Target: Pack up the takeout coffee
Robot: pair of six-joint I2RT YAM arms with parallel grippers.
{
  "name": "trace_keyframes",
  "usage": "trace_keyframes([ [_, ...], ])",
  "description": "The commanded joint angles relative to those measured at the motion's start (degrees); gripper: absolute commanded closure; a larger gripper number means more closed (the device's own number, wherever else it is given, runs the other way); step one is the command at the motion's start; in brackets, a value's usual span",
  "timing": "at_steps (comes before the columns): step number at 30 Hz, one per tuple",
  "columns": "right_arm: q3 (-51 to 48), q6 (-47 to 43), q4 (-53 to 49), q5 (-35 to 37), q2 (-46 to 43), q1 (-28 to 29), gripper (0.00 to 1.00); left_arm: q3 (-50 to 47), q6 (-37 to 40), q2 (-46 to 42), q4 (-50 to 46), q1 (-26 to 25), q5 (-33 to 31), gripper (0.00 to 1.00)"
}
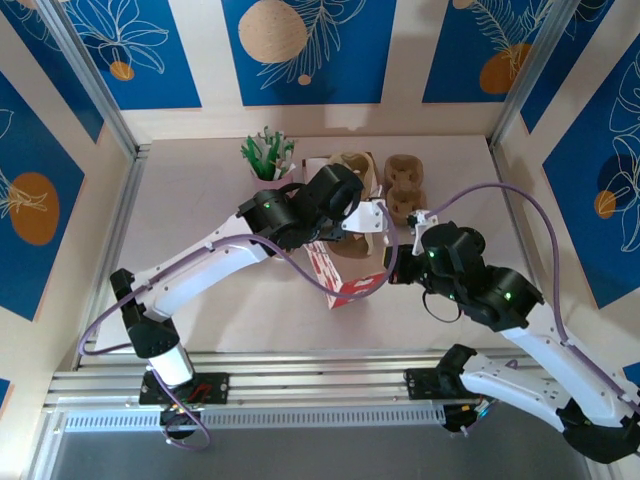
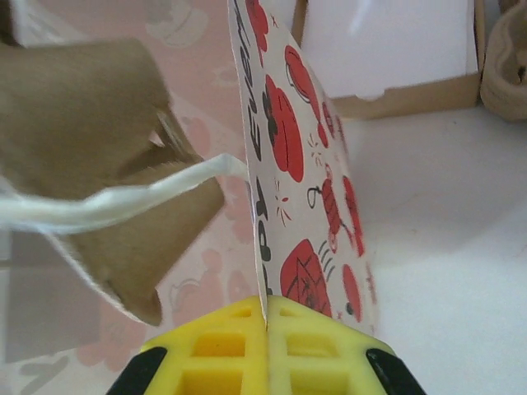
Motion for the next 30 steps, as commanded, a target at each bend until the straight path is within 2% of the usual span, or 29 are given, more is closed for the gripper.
trace_keyframes([
  [1,-1.57,2.40,4.28,10.14,-2.01,4.82,1.00,1.76,-3.85,0.95,-3.04,0.48,2.55,0.59],
  [7,-4.48,5.73,8.53,21.11,-2.72,12.76,1.00,4.69,-6.71,1.67,-5.40,-0.13,3.63,0.59],
  [16,-9.43,11.89,14.39,27.71,-5.60,13.44,1.00,8.83,-10.15,1.50,-9.50,-2.70,2.22,0.59],
  [23,-9.77,12.00,17.62,25.81,-5.37,13.78,1.00,8.82,-12.73,3.60,-12.60,-4.45,1.02,0.57],
  [30,-11.14,12.08,18.58,24.75,-7.03,15.81,1.00,10.23,-12.07,4.44,-10.35,-3.87,-1.50,0.58],
])
